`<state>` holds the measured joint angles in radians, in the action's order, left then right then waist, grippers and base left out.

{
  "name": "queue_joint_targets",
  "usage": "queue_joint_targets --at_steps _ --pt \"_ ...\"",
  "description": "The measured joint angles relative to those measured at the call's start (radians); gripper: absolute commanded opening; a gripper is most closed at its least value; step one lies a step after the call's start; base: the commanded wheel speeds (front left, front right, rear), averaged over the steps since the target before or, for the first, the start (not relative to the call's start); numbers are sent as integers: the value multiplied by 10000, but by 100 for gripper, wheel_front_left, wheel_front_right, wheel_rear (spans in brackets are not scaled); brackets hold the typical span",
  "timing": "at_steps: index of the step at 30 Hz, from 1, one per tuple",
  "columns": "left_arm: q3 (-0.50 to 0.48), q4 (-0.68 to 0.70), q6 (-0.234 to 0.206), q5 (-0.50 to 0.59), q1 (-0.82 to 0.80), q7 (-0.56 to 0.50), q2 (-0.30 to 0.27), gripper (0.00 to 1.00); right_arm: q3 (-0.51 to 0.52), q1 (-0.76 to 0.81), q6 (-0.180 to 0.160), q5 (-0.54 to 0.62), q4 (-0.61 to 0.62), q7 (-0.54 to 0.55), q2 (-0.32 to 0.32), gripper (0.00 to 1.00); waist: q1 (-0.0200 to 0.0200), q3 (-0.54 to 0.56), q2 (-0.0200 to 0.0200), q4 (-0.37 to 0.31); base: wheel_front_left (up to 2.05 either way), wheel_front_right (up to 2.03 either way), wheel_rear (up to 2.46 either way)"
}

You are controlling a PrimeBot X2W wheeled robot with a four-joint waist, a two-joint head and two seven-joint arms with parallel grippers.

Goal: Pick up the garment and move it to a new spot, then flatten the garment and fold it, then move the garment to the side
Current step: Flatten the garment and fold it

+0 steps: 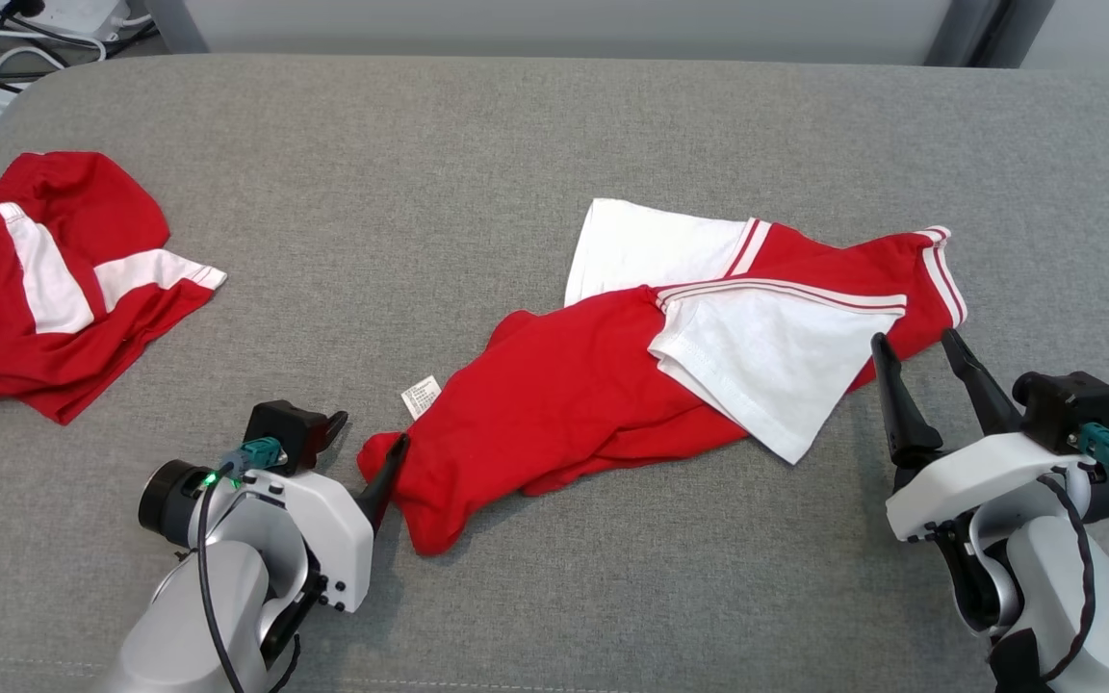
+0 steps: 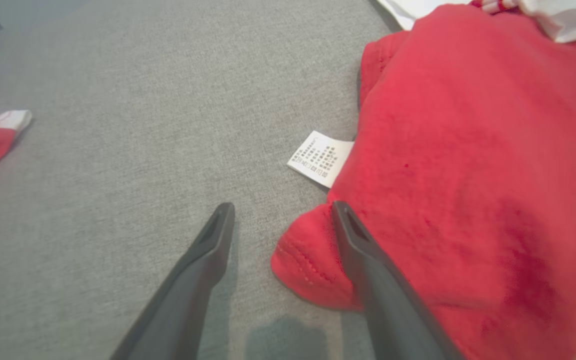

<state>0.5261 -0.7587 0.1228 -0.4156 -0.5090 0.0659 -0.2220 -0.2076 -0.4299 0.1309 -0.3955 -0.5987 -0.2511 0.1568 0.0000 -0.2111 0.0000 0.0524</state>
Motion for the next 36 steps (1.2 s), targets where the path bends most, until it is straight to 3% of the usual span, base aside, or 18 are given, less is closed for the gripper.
queue_joint_targets --at_steps 19,20,21,24,25,36 --pt "1802 -1287 8 -708 -785 771 221 100 -35 -243 0 2 4 0 -36 100 0 -257 0 87 0 0 0" --pt "1873 -1300 8 -738 -789 777 215 95 -36 -274 0 2 -2 0 -36 100 0 -259 0 84 0 0 0" --pt "1944 -1313 8 -840 -797 805 209 78 -38 -316 0 2 -2 0 -36 100 0 -260 0 80 0 0 0" --pt "2230 -1323 8 -1183 -876 840 178 14 -40 -337 0 2 -6 0 -36 100 0 -236 0 66 0 0 0" --pt "2349 -1317 8 -1287 -909 838 169 0 -40 -337 0 2 -6 0 -36 100 0 -226 0 61 0 0 0" --pt "2790 -1220 8 -2318 -923 1137 -230 0 50 -322 0 0 -13 0 -38 100 0 -74 0 212 0 0 0"
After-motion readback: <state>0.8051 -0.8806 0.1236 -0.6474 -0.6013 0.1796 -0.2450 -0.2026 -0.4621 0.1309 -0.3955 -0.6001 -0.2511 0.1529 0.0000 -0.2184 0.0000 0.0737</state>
